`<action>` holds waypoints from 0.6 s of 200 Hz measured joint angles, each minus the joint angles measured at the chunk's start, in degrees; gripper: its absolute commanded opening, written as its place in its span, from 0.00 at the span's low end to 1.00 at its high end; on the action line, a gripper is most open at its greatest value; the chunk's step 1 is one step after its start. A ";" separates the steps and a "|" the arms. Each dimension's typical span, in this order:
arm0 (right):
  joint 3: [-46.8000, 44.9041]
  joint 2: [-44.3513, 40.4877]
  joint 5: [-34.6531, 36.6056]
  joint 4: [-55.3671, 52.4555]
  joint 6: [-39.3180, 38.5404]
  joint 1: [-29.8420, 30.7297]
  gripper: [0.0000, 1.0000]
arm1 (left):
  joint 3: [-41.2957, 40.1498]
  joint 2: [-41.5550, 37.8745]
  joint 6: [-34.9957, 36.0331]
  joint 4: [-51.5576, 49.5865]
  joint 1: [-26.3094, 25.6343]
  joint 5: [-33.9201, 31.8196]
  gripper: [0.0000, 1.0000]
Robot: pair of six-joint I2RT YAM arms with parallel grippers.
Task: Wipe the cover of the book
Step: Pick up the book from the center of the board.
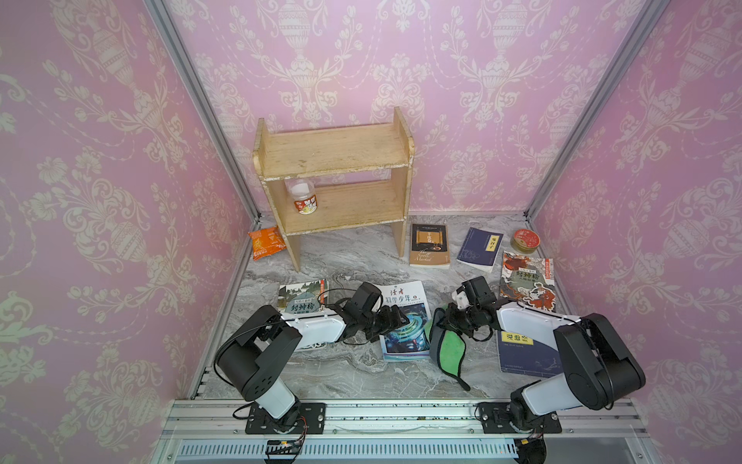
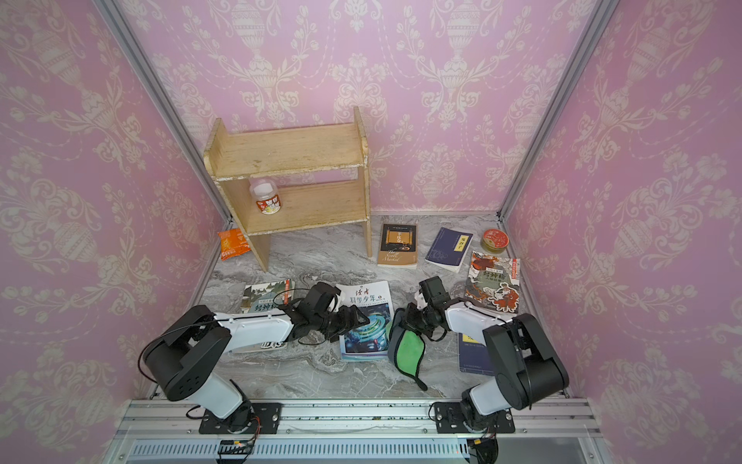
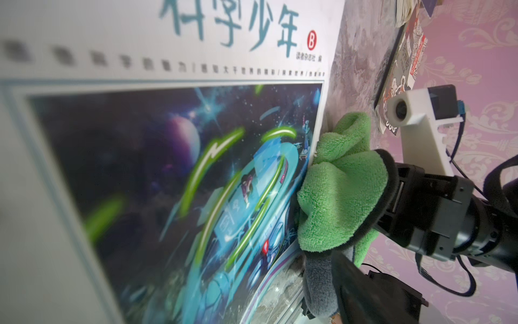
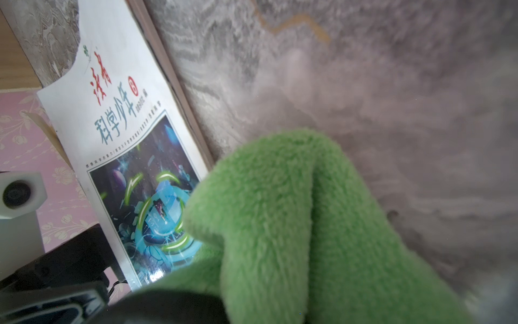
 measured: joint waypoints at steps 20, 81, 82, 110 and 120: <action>0.00 0.02 -0.02 0.04 0.52 0.02 0.00 | 0.00 -3.26 2.05 -4.92 3.06 0.04 0.71; 0.24 1.84 -1.18 3.26 4.09 2.78 0.00 | -4.22 -6.56 2.58 -6.99 6.97 2.34 0.34; 0.24 1.88 -1.18 3.32 4.13 2.86 0.00 | -4.26 -6.56 2.47 -6.99 6.97 2.40 0.34; 0.33 2.69 -1.20 5.55 5.97 5.60 0.00 | -4.52 -6.56 2.16 -7.02 7.02 2.75 0.23; 0.35 2.84 -1.20 5.99 6.49 6.21 0.00 | -4.50 -6.60 2.25 -7.19 7.08 2.75 0.22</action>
